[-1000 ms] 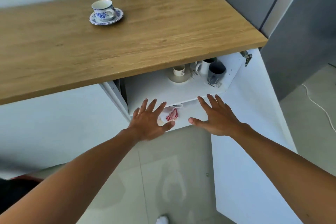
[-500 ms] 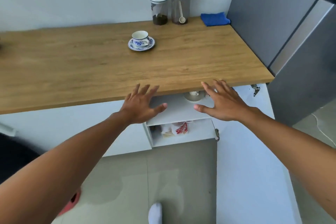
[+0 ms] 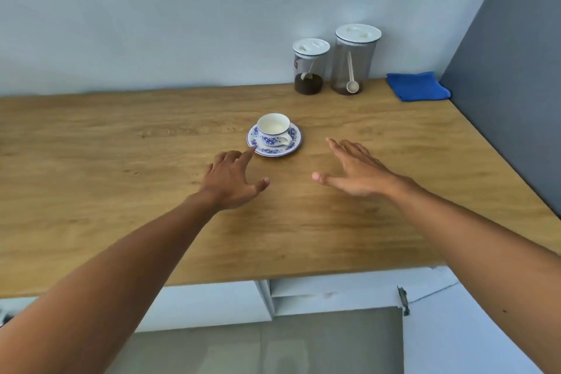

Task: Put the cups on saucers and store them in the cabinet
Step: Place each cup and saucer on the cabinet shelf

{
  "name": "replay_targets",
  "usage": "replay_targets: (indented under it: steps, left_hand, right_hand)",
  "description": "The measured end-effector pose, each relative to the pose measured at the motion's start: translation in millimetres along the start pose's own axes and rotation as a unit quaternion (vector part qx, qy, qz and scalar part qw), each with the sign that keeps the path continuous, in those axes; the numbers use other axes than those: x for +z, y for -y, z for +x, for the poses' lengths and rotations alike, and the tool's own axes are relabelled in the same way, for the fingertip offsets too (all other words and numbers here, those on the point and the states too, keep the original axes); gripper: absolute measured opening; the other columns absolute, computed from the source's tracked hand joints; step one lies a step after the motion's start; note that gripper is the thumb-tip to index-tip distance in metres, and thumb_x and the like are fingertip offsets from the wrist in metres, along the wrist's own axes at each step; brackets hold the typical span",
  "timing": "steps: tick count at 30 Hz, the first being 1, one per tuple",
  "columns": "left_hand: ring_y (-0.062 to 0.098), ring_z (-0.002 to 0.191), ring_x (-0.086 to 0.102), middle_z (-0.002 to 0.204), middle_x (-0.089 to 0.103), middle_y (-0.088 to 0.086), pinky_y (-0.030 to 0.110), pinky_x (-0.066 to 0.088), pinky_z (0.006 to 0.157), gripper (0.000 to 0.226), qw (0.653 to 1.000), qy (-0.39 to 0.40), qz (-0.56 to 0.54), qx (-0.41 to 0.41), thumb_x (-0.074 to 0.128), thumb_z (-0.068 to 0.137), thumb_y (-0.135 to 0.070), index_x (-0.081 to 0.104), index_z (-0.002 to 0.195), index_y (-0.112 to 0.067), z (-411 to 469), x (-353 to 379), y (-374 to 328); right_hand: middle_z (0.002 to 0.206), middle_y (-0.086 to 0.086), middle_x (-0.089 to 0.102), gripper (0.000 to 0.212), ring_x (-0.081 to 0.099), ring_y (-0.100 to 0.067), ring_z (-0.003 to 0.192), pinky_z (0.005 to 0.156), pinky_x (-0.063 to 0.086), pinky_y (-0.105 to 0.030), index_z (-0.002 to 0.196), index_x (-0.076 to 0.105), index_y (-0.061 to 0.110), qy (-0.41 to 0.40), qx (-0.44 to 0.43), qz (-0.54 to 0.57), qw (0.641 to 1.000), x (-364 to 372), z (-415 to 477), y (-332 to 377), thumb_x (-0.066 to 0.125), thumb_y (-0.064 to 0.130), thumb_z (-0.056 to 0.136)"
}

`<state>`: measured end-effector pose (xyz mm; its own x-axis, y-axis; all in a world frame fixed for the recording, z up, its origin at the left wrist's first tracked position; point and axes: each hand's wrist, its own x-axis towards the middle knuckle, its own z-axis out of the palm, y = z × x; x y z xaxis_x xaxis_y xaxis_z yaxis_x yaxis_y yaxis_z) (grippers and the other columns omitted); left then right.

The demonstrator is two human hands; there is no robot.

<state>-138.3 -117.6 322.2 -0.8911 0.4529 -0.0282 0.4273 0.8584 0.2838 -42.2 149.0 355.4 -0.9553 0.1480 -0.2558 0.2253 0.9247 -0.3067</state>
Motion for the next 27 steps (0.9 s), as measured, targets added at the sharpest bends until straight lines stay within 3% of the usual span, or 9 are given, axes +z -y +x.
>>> replay_targets:
  steps: [3, 13, 18, 21, 23, 25, 27]
  left_hand:
    - [0.034, 0.137, 0.029, 0.146, 0.042, 0.008, 0.054, 0.029, 0.106, 0.083, 1.0, -0.009, -0.002, -0.029, 0.051, 0.079, -0.071, 0.02, 0.149, -0.039, 38, 4, 19]
    - [0.038, 0.133, 0.037, 0.136, 0.055, 0.008, 0.057, 0.028, 0.104, 0.074, 0.997, 0.006, -0.065, -0.046, 0.052, 0.082, -0.065, 0.031, 0.146, -0.035, 124, 17, 35]
    - [0.035, 0.125, 0.048, 0.125, 0.064, 0.0, 0.054, 0.033, 0.102, 0.063, 0.996, 0.022, -0.088, -0.025, 0.055, 0.081, -0.06, 0.039, 0.14, -0.042, 136, 19, 35]
    - [0.031, 0.122, 0.053, 0.123, 0.066, -0.002, 0.052, 0.037, 0.104, 0.063, 0.992, 0.033, -0.12, -0.026, 0.06, 0.083, -0.055, 0.041, 0.141, -0.039, 136, 18, 34]
    - [0.028, 0.116, 0.056, 0.121, 0.066, 0.0, 0.048, 0.041, 0.103, 0.062, 0.987, 0.035, -0.153, -0.025, 0.065, 0.083, -0.049, 0.044, 0.14, -0.036, 136, 16, 33]
    - [0.023, 0.11, 0.059, 0.119, 0.067, 0.001, 0.039, 0.046, 0.099, 0.06, 0.978, 0.038, -0.205, -0.027, 0.07, 0.083, -0.04, 0.049, 0.138, -0.03, 136, 15, 31]
    - [0.021, 0.108, 0.06, 0.118, 0.067, 0.0, 0.035, 0.048, 0.097, 0.06, 0.969, 0.043, -0.241, -0.03, 0.073, 0.082, -0.035, 0.051, 0.138, -0.027, 135, 16, 30]
  right_hand:
    - [0.167, 0.003, 0.001, 0.105, -0.003, -0.02, 0.153, 0.122, 0.013, -0.051, 0.156, -0.003, 0.038, 0.007, 0.0, 0.063, 0.998, -4, 52, 4, 0.051, 0.08, 0.077]
    - [0.165, -0.004, 0.013, 0.112, 0.004, -0.031, 0.151, 0.121, 0.014, -0.052, 0.157, 0.005, 0.037, 0.034, 0.0, 0.033, 0.999, 3, 156, 10, 0.062, 0.079, 0.07]
    - [0.158, -0.007, 0.029, 0.115, 0.025, -0.031, 0.146, 0.119, 0.025, -0.048, 0.158, 0.011, 0.03, 0.068, -0.03, 0.044, 0.996, 4, 174, 6, 0.072, 0.071, 0.069]
    - [0.135, 0.009, 0.052, 0.097, 0.046, -0.019, 0.131, 0.103, 0.039, -0.031, 0.151, 0.03, 0.035, 0.065, -0.085, 0.095, 0.99, 8, 176, 9, 0.078, 0.06, 0.071]
    - [0.125, 0.02, 0.054, 0.092, 0.05, -0.009, 0.121, 0.089, 0.037, -0.017, 0.148, 0.035, 0.038, 0.073, -0.095, 0.145, 0.982, 9, 175, 13, 0.082, 0.054, 0.07]
    - [0.129, 0.019, 0.058, 0.093, 0.052, -0.007, 0.12, 0.097, 0.039, -0.018, 0.147, 0.039, 0.036, 0.081, -0.089, 0.194, 0.973, 11, 178, 14, 0.086, 0.047, 0.068]
    - [0.125, 0.017, 0.063, 0.093, 0.056, -0.008, 0.119, 0.109, 0.04, -0.03, 0.145, 0.043, 0.032, 0.086, -0.085, 0.245, 0.962, 14, 182, 11, 0.09, 0.036, 0.066]
